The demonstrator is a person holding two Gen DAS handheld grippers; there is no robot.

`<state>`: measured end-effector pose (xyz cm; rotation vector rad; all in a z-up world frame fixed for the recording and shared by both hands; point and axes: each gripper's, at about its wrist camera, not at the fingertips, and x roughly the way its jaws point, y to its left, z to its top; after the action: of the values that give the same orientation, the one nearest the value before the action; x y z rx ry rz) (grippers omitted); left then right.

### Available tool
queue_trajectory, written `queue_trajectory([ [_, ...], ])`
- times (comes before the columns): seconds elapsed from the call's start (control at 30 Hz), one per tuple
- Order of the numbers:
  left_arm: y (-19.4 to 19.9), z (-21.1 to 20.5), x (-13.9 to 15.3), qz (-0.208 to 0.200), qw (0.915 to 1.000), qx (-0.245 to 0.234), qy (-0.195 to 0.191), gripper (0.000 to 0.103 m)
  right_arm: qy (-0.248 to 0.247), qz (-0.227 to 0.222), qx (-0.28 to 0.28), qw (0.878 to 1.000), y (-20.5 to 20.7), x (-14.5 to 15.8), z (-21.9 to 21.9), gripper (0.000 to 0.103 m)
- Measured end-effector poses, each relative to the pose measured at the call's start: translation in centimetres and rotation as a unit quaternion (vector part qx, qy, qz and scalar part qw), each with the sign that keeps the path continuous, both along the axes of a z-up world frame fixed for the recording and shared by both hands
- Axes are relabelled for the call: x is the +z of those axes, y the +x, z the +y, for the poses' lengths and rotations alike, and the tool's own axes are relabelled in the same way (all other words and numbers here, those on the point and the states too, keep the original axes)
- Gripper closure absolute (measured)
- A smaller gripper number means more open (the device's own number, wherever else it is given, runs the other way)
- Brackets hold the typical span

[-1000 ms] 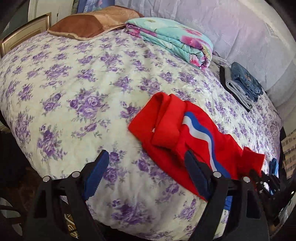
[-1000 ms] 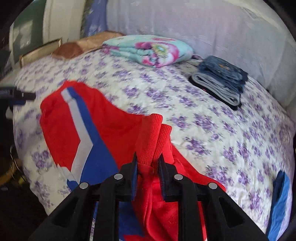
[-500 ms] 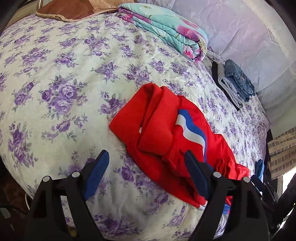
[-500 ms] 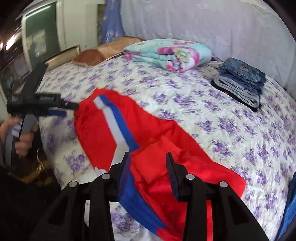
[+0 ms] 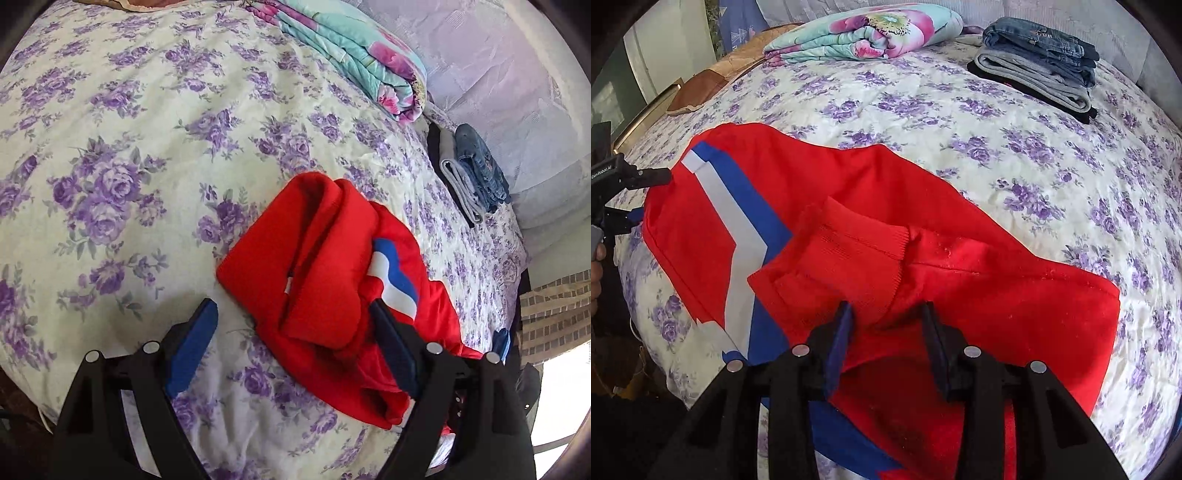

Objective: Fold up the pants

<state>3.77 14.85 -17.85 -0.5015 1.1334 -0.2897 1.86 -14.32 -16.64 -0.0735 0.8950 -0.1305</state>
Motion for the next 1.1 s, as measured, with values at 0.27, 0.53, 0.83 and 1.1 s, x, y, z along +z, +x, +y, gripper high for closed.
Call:
queue_trajectory([
  [0.27,-0.8,0.2,2.7,-0.004,0.9976,-0.039,-0.057,0.039,0.0,0.004,0.003,1.0,0.3,0.1,-0.3,0.062],
  [0.53,-1.2,-0.9,-0.9,0.079,0.9856,-0.025,-0.147,0.048,-0.001,0.004,0.006,1.0,0.2,0.1,-0.2,0.062],
  [0.83,1.5,0.9,-2.0,0.087,0.9726,0.066,-0.205,0.078,-0.002,0.004,0.008,1.0,0.2,0.1,-0.2,0.062],
  [1.1,1.4,1.4,-1.2,0.02,0.9974,0.016,-0.067,0.083,-0.004,0.002,0.012,1.0,0.2,0.1,-0.2,0.062],
])
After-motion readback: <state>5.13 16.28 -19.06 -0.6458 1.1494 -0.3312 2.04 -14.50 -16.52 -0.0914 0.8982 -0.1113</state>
